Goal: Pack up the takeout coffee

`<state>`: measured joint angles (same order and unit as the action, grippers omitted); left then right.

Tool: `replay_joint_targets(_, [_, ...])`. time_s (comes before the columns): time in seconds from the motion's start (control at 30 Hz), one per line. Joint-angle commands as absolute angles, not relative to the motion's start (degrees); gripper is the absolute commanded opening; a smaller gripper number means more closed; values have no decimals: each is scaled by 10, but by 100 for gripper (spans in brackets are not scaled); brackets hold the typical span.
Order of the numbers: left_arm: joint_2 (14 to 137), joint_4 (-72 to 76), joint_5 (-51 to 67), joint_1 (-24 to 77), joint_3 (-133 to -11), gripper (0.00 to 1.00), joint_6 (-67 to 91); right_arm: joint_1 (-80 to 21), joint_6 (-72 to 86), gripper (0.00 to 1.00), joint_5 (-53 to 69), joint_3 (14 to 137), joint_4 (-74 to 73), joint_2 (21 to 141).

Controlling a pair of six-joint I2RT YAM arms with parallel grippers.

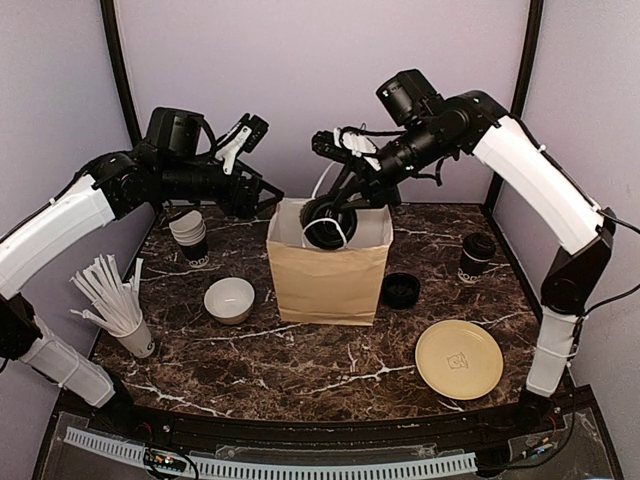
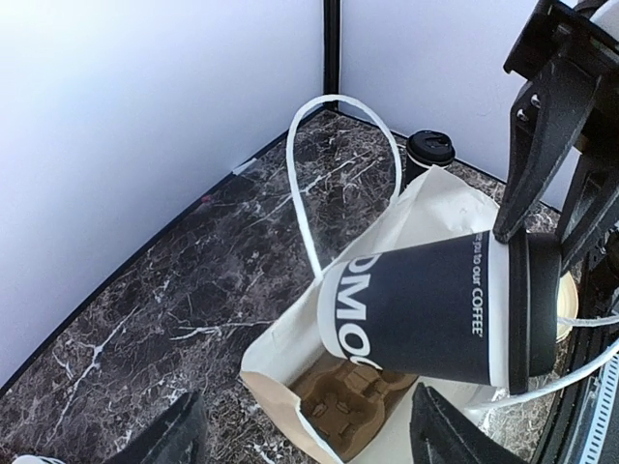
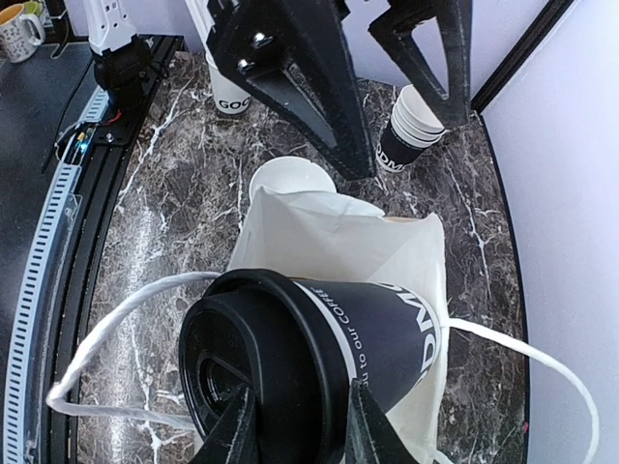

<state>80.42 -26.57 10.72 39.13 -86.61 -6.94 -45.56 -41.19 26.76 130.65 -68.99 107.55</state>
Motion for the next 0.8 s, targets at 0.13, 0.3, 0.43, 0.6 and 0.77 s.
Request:
replay_joint_targets(0.13, [777, -263, 91, 389, -897, 74, -68, -391, -348, 27, 350, 1349, -603, 1098])
replay_joint_targets(0.3, [772, -273, 94, 389, -902, 74, -61, -369, -322, 28, 388, 1356, -577, 1094])
replay_joint_targets(0.43, [764, -271, 91, 389, -901, 74, -53, -366, -313, 28, 396, 1383, -573, 1086])
replay_joint_targets(0.6, [759, -266, 85, 388, -898, 74, -49, -359, -316, 28, 380, 1432, -581, 1068])
replay_joint_targets(0.77, [769, -273, 92, 389, -910, 74, -41, -331, -319, 28, 348, 1408, -579, 1034])
